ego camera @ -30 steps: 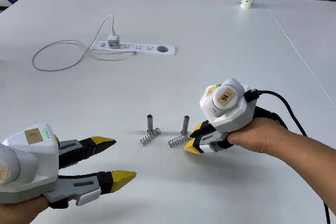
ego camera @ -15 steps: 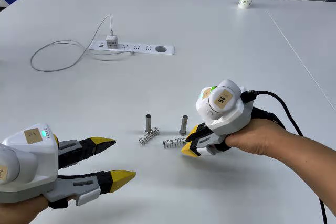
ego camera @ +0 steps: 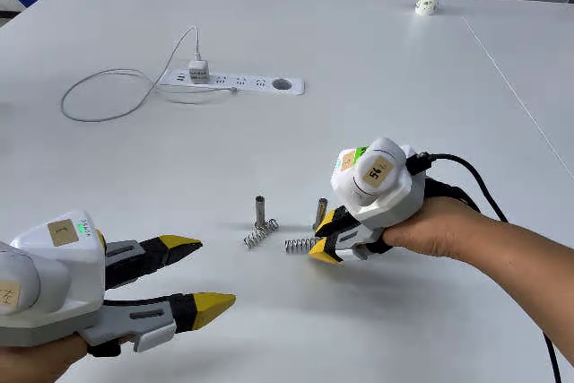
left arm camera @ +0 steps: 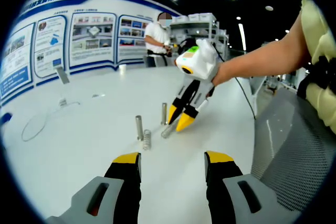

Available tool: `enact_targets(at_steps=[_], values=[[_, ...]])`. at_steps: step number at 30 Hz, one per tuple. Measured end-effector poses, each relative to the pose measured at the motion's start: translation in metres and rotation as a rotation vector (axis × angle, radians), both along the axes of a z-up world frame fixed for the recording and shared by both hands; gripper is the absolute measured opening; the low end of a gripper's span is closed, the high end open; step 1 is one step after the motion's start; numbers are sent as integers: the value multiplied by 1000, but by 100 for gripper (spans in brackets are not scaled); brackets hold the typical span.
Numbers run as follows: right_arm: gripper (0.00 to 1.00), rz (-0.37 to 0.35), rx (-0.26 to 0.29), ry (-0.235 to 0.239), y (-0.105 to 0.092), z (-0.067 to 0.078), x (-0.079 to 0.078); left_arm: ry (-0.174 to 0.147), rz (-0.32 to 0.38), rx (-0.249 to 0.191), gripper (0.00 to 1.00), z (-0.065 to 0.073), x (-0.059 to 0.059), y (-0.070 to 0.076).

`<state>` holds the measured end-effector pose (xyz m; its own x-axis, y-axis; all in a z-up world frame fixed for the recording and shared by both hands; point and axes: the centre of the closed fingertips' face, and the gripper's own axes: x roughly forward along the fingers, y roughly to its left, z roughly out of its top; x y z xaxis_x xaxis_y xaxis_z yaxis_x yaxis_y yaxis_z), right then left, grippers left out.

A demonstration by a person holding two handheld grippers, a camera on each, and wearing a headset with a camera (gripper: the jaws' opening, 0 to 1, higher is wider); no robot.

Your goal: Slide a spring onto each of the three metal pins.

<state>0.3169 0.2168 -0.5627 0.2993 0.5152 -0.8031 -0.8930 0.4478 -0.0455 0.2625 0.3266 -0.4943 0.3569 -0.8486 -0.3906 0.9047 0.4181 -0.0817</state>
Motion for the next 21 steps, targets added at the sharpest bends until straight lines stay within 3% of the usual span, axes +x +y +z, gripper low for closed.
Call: enact_targets(at_steps=[5, 14, 21], values=[[16, 16, -24, 9, -4, -4, -4, 4, 3, -1, 49, -1, 0, 1], [12, 4, -16, 32, -2, -4, -8, 6, -7, 2, 49, -2, -1, -3], [11, 18, -19, 33, 1, 6, -18, -4, -60, 48, 46, -10, -8, -11]])
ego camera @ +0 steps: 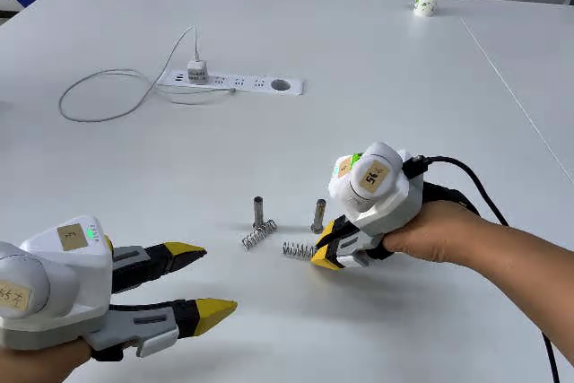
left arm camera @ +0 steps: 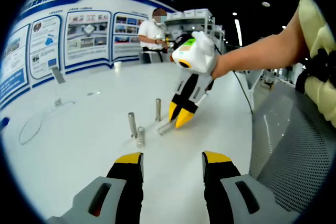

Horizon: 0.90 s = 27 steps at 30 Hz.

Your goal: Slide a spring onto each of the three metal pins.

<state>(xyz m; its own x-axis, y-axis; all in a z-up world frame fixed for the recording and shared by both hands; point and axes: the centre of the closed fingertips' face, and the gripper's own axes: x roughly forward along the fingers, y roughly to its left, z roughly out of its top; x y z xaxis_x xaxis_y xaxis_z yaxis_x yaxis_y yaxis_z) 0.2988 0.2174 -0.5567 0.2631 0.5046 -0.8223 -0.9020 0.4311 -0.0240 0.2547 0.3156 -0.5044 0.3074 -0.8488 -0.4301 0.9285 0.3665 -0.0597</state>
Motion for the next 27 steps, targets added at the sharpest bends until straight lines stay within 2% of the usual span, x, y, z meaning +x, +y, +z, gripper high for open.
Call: enact_targets(at_steps=[3, 7, 17, 21, 27], values=[[11, 20, -5, -2, 2, 7, -5, -23, -41, 32, 45, -2, -2, -7], [11, 66, -1, -1, 8, 21, -16, -43, -75, 50, 43, -3, 3, -16], [11, 191, 1, -28, 30, 49, -38, -74, -132, 47, 40, 3, 5, -32], [11, 228, -7, -31, 38, 54, -43, -81, -150, 40, 38, 5, 4, -36], [11, 267, -18, -27, 45, 58, -48, -107, -186, 41, 27, 7, -1, -41]])
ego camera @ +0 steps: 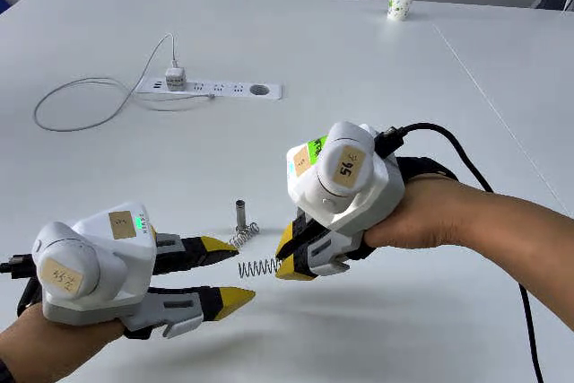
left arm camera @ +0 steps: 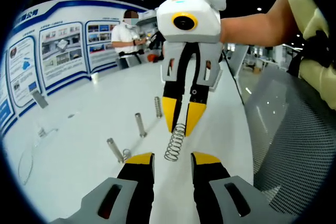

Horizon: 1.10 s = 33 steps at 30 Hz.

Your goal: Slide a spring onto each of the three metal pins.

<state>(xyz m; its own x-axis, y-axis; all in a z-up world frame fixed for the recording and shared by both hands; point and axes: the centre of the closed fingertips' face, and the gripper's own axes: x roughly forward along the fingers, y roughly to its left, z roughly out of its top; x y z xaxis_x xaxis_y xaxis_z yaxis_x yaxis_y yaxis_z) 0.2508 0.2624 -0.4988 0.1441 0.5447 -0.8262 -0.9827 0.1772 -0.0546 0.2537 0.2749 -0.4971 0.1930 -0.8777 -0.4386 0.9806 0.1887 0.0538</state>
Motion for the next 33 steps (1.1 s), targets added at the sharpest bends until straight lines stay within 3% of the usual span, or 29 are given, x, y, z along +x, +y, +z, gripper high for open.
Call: enact_targets(at_steps=[7, 18, 33], values=[[11, 22, -23, 5, 2, 0, -4, -24, -31, -10, 14, 4, -5, -4], [11, 33, -2, -12, 11, 18, -8, -25, -37, 19, 11, -2, -6, -3], [11, 70, 50, -77, 37, 42, -8, -15, -36, -9, 11, 4, -7, -7]])
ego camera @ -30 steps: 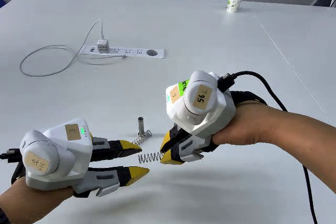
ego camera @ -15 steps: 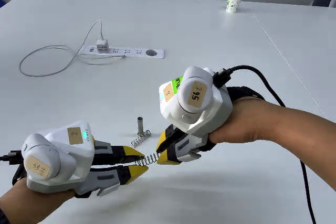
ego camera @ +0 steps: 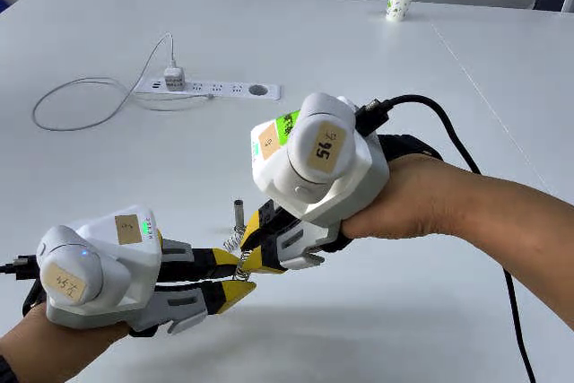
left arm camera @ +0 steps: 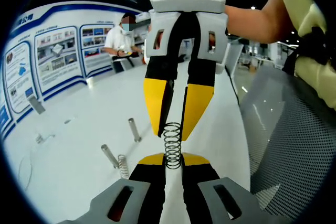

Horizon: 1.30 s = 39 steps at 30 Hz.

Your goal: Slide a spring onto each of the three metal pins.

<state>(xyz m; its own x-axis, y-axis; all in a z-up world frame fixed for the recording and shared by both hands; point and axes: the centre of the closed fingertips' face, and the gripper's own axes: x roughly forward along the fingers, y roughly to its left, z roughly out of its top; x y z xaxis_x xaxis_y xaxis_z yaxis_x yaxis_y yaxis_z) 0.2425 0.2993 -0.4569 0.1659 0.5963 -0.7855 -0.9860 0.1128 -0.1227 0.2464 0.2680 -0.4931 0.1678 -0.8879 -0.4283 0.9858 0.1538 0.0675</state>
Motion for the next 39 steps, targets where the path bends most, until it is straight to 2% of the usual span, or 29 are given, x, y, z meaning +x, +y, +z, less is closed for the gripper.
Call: enact_targets(at_steps=[9, 14, 18, 21, 26, 31, 39], values=[[13, -36, 28, 5, -5, 0, 4, 16, 27, -35, 10, 3, 2, 2], [14, -49, 45, 25, -5, -2, 3, 15, 29, -41, 10, 4, 2, 1], [13, -50, 54, 20, -2, -2, 3, 16, 31, -44, 10, 5, 2, 1], [12, -61, 82, 39, 1, 0, 2, 14, 31, -44, 10, 5, 2, 1], [12, -65, 89, 33, 2, 1, 4, 22, 42, -52, 10, 6, 3, 2], [11, -76, 95, 34, 1, 3, 6, 15, 52, -60, 11, 8, 5, 2], [11, -97, 94, 25, -6, 6, 12, 18, 66, -68, 18, 10, 6, 4]])
